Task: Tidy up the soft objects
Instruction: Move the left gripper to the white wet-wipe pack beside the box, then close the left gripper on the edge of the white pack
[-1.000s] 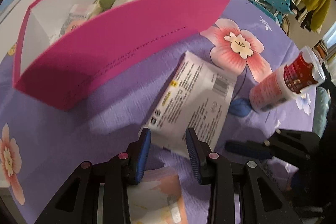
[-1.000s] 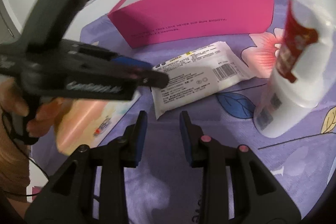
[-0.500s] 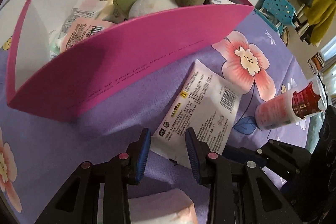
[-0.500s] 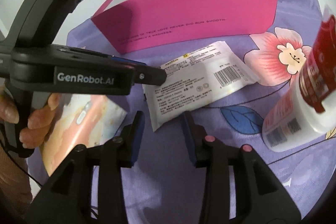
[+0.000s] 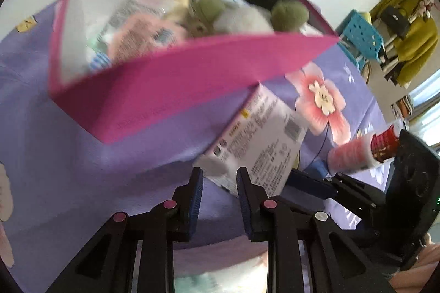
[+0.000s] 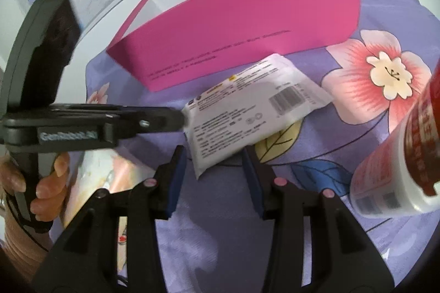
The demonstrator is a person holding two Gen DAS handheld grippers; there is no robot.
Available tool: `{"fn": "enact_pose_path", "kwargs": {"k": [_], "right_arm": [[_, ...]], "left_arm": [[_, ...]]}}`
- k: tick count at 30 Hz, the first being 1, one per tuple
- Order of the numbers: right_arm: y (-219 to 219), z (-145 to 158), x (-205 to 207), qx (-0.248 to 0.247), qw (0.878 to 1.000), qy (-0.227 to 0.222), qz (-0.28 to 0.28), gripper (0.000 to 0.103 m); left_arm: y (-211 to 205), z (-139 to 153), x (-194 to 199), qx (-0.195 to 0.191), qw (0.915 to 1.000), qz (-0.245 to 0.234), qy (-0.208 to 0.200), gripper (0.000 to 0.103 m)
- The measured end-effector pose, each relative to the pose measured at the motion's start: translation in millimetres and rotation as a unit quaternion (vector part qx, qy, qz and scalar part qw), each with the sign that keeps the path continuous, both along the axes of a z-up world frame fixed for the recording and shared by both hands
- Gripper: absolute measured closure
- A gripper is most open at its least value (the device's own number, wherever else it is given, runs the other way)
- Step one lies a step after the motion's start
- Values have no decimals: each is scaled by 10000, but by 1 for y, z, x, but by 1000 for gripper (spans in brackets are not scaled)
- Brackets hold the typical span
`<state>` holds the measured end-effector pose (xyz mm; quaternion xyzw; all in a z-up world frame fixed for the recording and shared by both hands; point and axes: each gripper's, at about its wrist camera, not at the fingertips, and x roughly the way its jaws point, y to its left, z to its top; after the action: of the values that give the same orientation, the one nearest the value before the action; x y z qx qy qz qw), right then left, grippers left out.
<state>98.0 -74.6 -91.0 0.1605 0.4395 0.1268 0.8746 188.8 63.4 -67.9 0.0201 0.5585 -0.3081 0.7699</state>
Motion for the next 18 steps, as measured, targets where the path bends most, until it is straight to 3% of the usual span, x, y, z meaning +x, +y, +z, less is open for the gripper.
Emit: {"fn": "enact_pose_path", "kwargs": {"k": [5, 12, 14, 15, 18], "right_arm": [[-3, 2, 9, 1, 9999, -32, -144, 58], [-1, -3, 20, 109, 9997, -90, -206, 58], [-2, -4, 20, 206, 9995, -137, -204, 61], [-4, -4, 17, 231, 9994, -169, -173, 69], [-6, -1, 13, 292, 9989, -312, -175, 70]], "left_arm": [[-8, -10, 16, 234, 9997, -28, 95, 77], [-1, -16, 24, -31, 9994, -40, 343, 76], [0, -15, 23, -40, 9993, -70, 355, 76], [0, -15, 22, -61, 9994, -87, 341, 76], [1, -15, 19, -116, 9992, -80, 366, 76]]}}
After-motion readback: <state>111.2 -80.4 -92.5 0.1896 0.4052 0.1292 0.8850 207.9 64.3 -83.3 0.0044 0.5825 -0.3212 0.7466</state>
